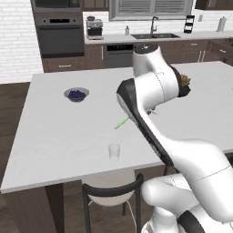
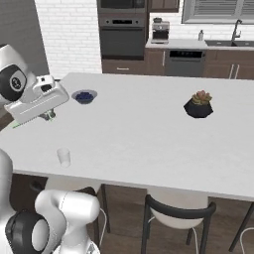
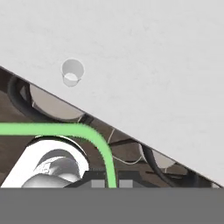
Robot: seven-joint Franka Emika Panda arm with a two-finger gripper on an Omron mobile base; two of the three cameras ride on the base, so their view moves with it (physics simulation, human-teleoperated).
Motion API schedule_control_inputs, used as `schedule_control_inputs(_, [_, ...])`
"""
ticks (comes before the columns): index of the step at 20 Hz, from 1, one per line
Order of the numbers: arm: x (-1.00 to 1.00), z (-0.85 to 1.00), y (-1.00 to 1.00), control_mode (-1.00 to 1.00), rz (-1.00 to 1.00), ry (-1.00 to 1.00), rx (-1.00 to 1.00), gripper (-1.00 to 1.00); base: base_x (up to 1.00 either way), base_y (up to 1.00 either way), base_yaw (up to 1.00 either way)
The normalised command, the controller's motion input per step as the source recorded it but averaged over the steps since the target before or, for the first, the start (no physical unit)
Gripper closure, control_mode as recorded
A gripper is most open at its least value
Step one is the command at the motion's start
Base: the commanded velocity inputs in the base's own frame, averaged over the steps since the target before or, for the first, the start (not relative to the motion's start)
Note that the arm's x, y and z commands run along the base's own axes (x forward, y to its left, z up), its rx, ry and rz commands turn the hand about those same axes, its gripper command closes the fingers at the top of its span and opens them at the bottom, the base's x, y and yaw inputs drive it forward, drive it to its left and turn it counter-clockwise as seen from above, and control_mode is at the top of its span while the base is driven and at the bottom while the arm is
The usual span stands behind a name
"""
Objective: Take a straw from the drawer in front and place it inside the glass cup on the dining counter.
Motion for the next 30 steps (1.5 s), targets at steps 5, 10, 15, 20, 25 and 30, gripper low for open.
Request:
schedule_control_inputs(5, [0.00,0.19,0.02,-1.00,-0.10,-0.25,-0.54,1.00,0.00,0.00,0.00])
schedule_control_inputs(10, [0.00,0.02,0.39,-1.00,-0.11,-0.09,-0.51,1.00,0.00,0.00,0.00])
schedule_control_inputs(15, [0.15,0.00,0.48,-1.00,-0.16,0.00,-0.45,1.00,0.00,0.00,0.00])
schedule_control_inputs(20, [0.29,0.00,0.47,-1.00,-0.24,0.04,-0.36,1.00,0.00,0.00,0.00])
schedule_control_inputs(25, [0.05,-0.13,0.24,-1.00,-0.18,-0.01,-0.26,1.00,0.00,0.00,0.00])
schedule_control_inputs(30, [0.00,-0.28,0.02,-1.00,-0.12,-0.07,-0.14,1.00,0.00,0.00,0.00])
